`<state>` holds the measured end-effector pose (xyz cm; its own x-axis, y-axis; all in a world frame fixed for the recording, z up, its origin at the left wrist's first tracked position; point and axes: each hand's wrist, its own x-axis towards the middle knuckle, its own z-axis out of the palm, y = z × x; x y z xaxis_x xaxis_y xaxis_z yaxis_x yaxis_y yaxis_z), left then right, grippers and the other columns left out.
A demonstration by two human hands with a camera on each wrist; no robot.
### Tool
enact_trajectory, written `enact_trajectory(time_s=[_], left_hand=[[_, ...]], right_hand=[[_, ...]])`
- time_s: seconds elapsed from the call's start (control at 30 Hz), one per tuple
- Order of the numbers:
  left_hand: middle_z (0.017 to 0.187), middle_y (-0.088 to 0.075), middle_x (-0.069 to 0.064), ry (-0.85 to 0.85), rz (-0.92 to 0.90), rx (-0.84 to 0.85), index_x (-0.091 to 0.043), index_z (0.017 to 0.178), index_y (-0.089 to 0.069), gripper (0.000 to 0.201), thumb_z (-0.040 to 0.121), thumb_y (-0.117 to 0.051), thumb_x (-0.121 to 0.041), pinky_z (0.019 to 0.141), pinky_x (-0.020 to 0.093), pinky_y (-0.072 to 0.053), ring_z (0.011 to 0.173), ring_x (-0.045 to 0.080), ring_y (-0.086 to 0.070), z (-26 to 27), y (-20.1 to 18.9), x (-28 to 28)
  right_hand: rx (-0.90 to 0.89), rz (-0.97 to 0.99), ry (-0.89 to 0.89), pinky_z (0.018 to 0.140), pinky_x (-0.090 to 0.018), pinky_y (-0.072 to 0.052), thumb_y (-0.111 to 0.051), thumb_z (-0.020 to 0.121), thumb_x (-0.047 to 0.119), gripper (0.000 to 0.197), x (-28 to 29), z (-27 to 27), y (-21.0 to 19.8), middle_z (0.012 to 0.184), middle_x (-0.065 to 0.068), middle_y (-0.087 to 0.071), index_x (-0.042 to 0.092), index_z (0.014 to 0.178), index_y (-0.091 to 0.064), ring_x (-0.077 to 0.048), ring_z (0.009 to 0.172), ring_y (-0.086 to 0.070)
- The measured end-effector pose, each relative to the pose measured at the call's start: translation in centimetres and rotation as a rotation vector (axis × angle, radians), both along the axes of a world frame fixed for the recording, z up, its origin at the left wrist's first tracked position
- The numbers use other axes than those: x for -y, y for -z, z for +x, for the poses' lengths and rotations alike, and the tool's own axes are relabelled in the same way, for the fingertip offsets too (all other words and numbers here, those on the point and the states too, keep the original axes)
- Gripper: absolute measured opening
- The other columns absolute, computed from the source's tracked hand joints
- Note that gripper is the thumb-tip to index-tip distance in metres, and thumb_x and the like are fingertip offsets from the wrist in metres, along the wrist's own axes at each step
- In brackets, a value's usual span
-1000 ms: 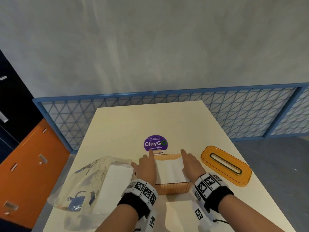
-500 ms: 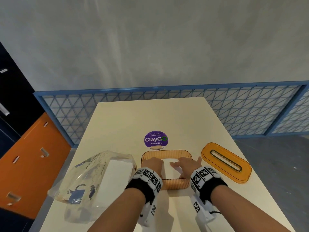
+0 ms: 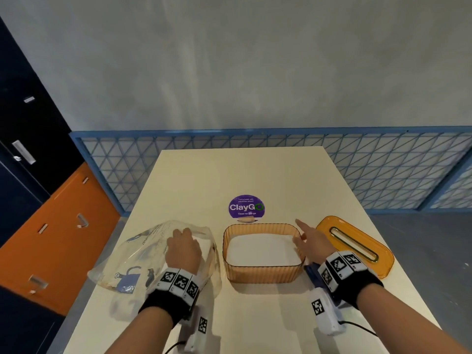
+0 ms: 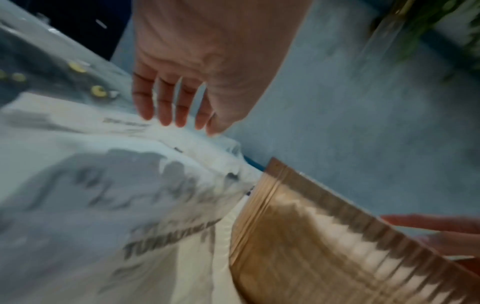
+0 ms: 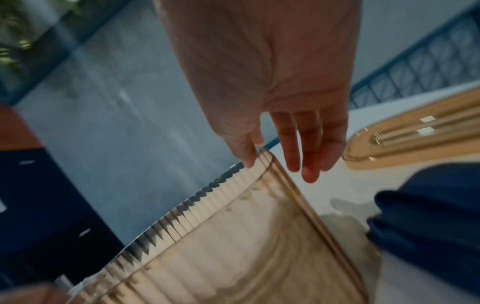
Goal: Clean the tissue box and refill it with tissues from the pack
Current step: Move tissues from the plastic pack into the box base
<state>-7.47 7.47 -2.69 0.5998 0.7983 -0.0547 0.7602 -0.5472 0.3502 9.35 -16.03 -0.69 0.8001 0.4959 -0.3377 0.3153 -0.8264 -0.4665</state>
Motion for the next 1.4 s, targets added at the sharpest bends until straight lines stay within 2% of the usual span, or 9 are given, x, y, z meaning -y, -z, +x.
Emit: enact_trajectory(time_s=[0.1, 0.23, 0.3, 0.47, 0.63, 0.77, 1.03, 1.27, 1.4], left_hand=[[0.140, -0.032, 0.011, -0.055, -0.105, -0.291, -0.010, 0.135, -0.034, 0.059, 0.091, -0.049, -0.048, 0.100, 0.039, -0.039, 0.129, 0.029, -0.034, -0.6, 2.0, 0.3], [0.139, -0.032, 0.007, -0.042, -0.054, -0.370, -0.014, 0.133, -0.034, 0.068, 0.084, -0.054, -0.056, 0.098, 0.038, -0.040, 0.129, 0.026, -0.033, -0.8, 3.7, 0.8], [0.135, -0.034, 0.005, -0.049, -0.011, -0.373, -0.015, 0.131, -0.036, 0.061, 0.087, -0.052, -0.053, 0.097, 0.037, -0.041, 0.127, 0.024, -0.035, -0.8, 4.1, 1.0], [0.136, -0.035, 0.006, -0.042, -0.020, -0.339, -0.014, 0.133, -0.035, 0.052, 0.094, -0.039, -0.049, 0.099, 0.039, -0.039, 0.128, 0.024, -0.034, -1.0, 4.2, 1.2], [0.136, -0.036, 0.008, -0.032, -0.037, -0.297, -0.014, 0.132, -0.037, 0.048, 0.097, -0.033, -0.047, 0.098, 0.040, -0.040, 0.127, 0.026, -0.035, -1.5, 4.3, 1.0], [0.134, -0.039, 0.007, -0.028, -0.032, -0.271, -0.015, 0.130, -0.039, 0.045, 0.098, -0.031, -0.045, 0.097, 0.041, -0.040, 0.125, 0.026, -0.037, -1.7, 4.6, 1.0], [0.131, -0.041, 0.006, -0.035, 0.011, -0.271, -0.016, 0.128, -0.040, 0.042, 0.099, -0.029, -0.043, 0.094, 0.039, -0.041, 0.122, 0.024, -0.039, -1.6, 4.7, 1.1], [0.133, -0.039, 0.006, 0.024, 0.072, -0.393, -0.015, 0.132, -0.034, 0.037, 0.096, -0.038, -0.013, 0.092, 0.033, -0.048, 0.122, 0.021, -0.043, -1.7, 3.9, 1.4], [0.124, -0.055, 0.009, 0.039, 0.019, -0.299, -0.007, 0.123, -0.042, 0.027, 0.097, -0.033, -0.009, 0.090, 0.032, -0.048, 0.112, 0.023, -0.058, -2.2, 0.3, 1.0]], right_hand=[[-0.098, 0.026, 0.039, 0.053, -0.017, -0.036, -0.033, 0.100, 0.018, 0.054, -0.2, 0.0, 1.1, 0.079, -0.003, -0.055, 0.025, 0.150, -0.015, -0.014, 0.068, -0.050], [-0.064, -0.021, 0.038, 0.048, -0.016, -0.029, -0.031, 0.100, 0.015, 0.055, -0.5, 0.1, 1.7, 0.077, -0.005, -0.051, 0.025, 0.150, -0.010, -0.010, 0.061, -0.043], [-0.066, -0.002, 0.047, 0.048, -0.016, -0.030, -0.031, 0.100, 0.015, 0.055, -0.5, -0.1, 1.7, 0.070, -0.001, -0.047, 0.025, 0.150, -0.011, -0.010, 0.060, -0.043], [-0.039, 0.013, 0.068, 0.060, -0.023, -0.036, -0.031, 0.100, 0.016, 0.055, -0.5, -0.3, 2.1, 0.088, -0.010, -0.052, 0.025, 0.150, -0.010, -0.020, 0.077, -0.049], [-0.061, 0.016, 0.075, 0.051, -0.019, -0.033, -0.030, 0.101, 0.015, 0.054, -0.5, -0.3, 2.1, 0.088, -0.010, -0.050, 0.026, 0.150, -0.010, -0.019, 0.074, -0.047], [-0.052, 0.015, 0.064, 0.069, -0.026, -0.038, -0.030, 0.100, 0.016, 0.055, -0.4, -0.4, 2.1, 0.088, -0.011, -0.052, 0.026, 0.150, -0.009, -0.021, 0.079, -0.049], [-0.057, 0.003, 0.050, 0.070, -0.025, -0.037, -0.030, 0.101, 0.015, 0.056, -0.3, -0.5, 1.8, 0.089, -0.009, -0.050, 0.025, 0.150, -0.007, -0.020, 0.081, -0.049], [-0.039, -0.045, 0.012, 0.071, -0.026, -0.040, -0.031, 0.101, 0.014, 0.057, -0.4, -0.4, 1.4, 0.089, -0.009, -0.050, 0.023, 0.151, -0.005, -0.020, 0.082, -0.049], [-0.010, -0.091, -0.030, 0.093, -0.035, -0.043, -0.030, 0.102, 0.024, 0.057, -0.3, 0.1, 0.3, 0.115, -0.015, -0.053, 0.021, 0.151, -0.002, -0.028, 0.105, -0.052]])
